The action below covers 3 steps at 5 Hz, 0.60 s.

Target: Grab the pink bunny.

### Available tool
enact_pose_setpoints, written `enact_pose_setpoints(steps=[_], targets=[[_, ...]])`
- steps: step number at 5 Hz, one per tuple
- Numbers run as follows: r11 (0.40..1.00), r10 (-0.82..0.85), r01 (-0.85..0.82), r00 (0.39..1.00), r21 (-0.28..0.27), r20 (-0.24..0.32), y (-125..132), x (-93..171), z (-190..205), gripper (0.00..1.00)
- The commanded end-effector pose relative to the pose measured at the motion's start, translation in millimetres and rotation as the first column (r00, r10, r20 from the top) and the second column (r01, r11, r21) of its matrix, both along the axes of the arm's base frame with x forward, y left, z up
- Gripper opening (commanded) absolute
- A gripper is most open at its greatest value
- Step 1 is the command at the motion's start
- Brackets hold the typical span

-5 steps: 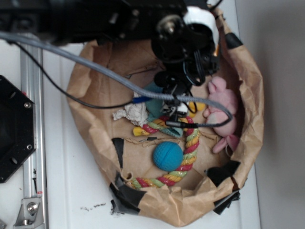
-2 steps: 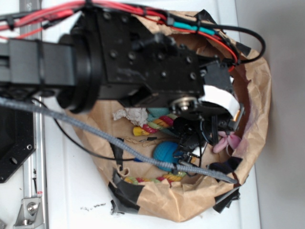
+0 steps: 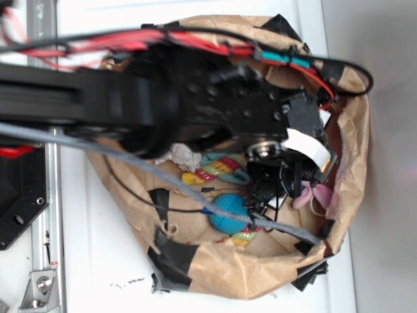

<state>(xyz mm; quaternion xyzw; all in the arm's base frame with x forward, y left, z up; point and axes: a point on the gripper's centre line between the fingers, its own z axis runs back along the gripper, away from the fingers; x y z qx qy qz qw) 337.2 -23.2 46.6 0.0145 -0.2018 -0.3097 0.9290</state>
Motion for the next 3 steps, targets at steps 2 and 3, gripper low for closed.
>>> enact_pose_setpoints(steps=[2,3], targets=[[0.989,0.150,-0.151,0.988,-0.003,-0.038,9,-1,-4,0.00],[0.963,0.259,-0.263,0.963,-0.064,-0.072,20,-13,24,0.00]])
